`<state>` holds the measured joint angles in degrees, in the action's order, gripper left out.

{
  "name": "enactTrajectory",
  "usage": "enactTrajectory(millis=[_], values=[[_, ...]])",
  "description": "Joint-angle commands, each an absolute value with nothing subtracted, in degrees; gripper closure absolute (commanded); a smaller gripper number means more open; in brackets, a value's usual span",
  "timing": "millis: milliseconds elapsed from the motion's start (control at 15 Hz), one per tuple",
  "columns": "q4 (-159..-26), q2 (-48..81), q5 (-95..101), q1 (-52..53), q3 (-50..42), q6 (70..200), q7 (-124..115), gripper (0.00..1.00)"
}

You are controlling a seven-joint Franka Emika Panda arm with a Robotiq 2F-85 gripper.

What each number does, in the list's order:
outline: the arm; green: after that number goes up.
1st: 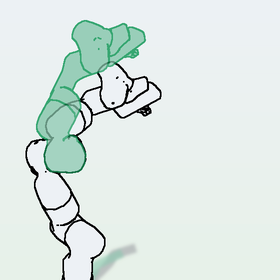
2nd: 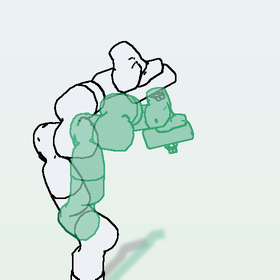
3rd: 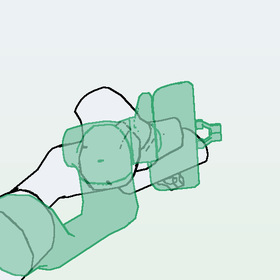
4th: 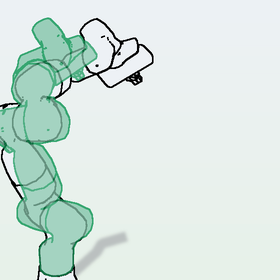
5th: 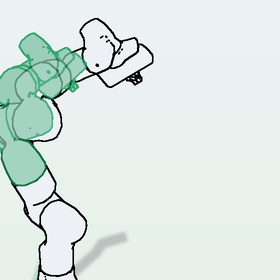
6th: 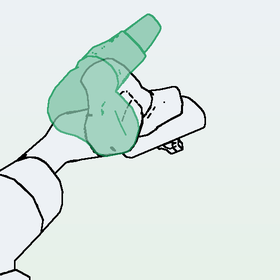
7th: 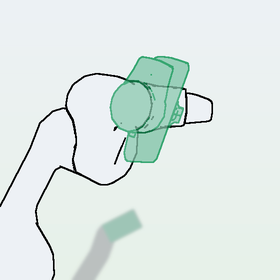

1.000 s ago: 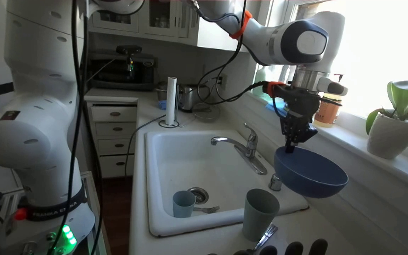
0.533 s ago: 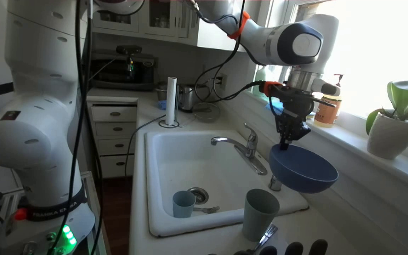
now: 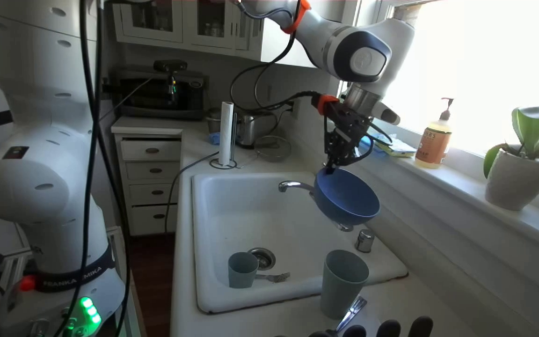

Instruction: Pick up the blue bowl and pour the water in the blue bowl into the sink then put the bowl back where it was and place the gray cup inside the blue bowl

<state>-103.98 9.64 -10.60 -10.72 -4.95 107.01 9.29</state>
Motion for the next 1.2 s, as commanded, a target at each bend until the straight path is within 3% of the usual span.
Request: enactTrajectory(millis=[0, 533, 1133], values=[[-109.7, 5.5, -18.9, -10.6, -4.1, 105.4, 18.2, 0.99], [-111.0, 4.8, -30.1, -12.0, -5.5, 92.8, 36.4, 0.99], [-108.0, 6.8, -29.7, -11.6, -6.2, 92.8, 33.5, 0.99]])
